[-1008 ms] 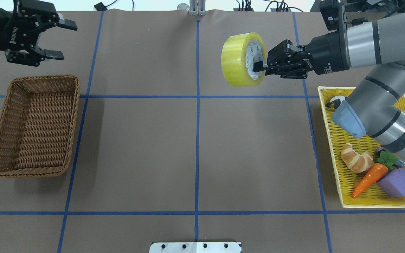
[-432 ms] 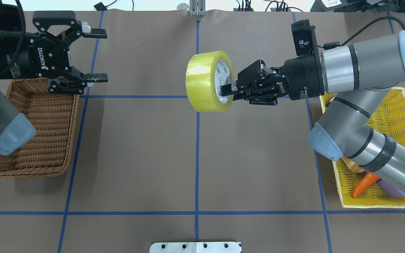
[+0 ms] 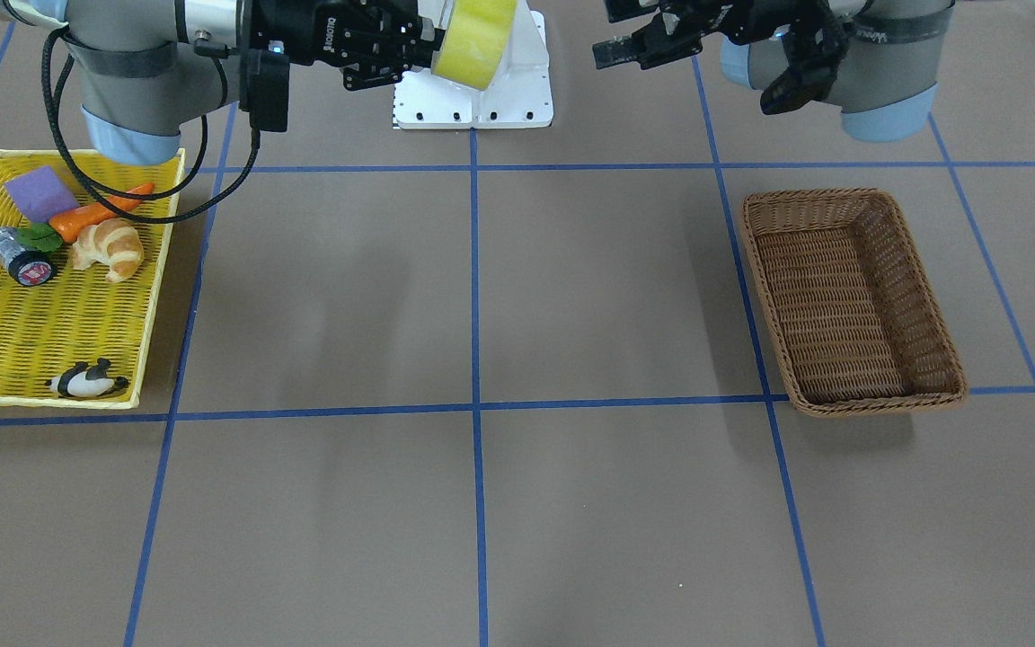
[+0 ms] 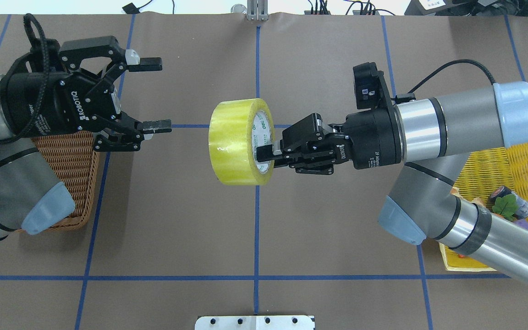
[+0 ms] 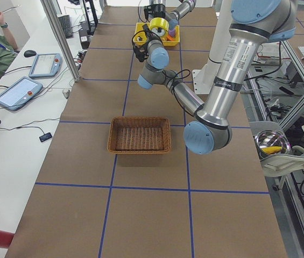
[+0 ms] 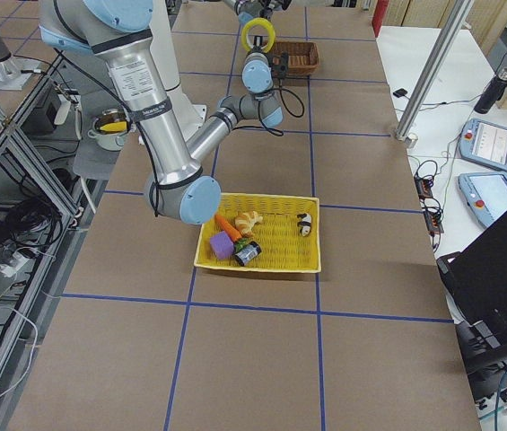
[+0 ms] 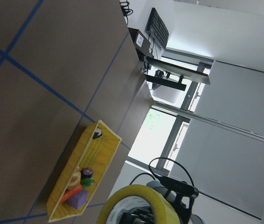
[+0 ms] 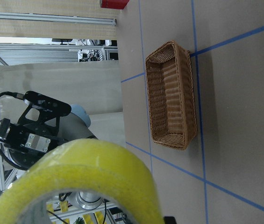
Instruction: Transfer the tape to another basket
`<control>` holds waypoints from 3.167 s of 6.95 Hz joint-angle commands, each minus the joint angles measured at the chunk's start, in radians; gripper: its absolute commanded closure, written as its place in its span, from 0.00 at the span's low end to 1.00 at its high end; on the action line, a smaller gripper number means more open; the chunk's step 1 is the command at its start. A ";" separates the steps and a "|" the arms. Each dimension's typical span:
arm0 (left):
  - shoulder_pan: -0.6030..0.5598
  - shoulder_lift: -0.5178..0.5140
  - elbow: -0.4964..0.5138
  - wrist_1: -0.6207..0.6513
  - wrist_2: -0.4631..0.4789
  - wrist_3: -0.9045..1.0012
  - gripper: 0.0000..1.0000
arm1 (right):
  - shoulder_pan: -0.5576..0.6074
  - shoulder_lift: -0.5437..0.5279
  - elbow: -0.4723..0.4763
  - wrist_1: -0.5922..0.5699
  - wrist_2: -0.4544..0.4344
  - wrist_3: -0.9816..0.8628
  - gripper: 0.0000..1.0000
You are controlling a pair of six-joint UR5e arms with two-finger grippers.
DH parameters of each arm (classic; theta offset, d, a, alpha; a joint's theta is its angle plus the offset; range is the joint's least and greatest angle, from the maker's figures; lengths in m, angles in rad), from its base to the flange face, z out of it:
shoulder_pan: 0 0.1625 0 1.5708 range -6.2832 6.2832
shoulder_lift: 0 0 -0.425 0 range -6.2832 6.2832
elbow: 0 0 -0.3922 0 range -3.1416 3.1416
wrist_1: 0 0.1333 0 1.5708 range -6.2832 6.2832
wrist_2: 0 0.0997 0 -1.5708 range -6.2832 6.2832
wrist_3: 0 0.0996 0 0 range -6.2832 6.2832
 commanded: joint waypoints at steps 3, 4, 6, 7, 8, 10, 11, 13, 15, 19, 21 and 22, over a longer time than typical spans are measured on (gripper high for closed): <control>0.086 -0.062 0.003 -0.003 0.012 0.002 0.03 | -0.037 0.005 -0.001 0.016 -0.026 0.018 1.00; 0.120 -0.069 0.003 0.000 0.073 0.005 0.03 | -0.045 0.008 -0.001 0.016 -0.029 0.018 1.00; 0.159 -0.077 0.003 0.000 0.106 0.015 0.03 | -0.058 0.008 -0.005 0.016 -0.030 0.018 1.00; 0.160 -0.080 0.001 0.000 0.106 0.015 0.03 | -0.066 0.008 -0.005 0.016 -0.032 0.018 1.00; 0.162 -0.082 -0.003 0.000 0.106 0.013 0.03 | -0.072 0.008 -0.005 0.016 -0.044 0.018 1.00; 0.163 -0.093 -0.002 0.002 0.117 0.012 0.07 | -0.075 0.006 -0.007 0.016 -0.052 0.018 1.00; 0.163 -0.093 -0.002 0.002 0.115 0.007 0.23 | -0.075 0.006 -0.007 0.016 -0.052 0.018 0.73; 0.169 -0.076 -0.002 -0.008 0.106 0.013 1.00 | -0.081 0.005 -0.007 0.018 -0.098 0.067 0.00; 0.165 -0.051 0.010 -0.133 -0.053 0.025 1.00 | -0.083 0.006 0.004 0.021 -0.165 0.106 0.00; 0.084 -0.047 0.027 -0.101 -0.052 0.036 1.00 | -0.048 -0.075 0.006 0.021 -0.121 0.014 0.00; 0.018 -0.013 0.040 0.001 -0.044 0.126 1.00 | 0.108 -0.109 -0.014 0.000 -0.023 -0.026 0.00; -0.042 0.010 0.040 0.091 -0.057 0.192 1.00 | 0.200 -0.109 -0.067 0.000 0.003 -0.063 0.00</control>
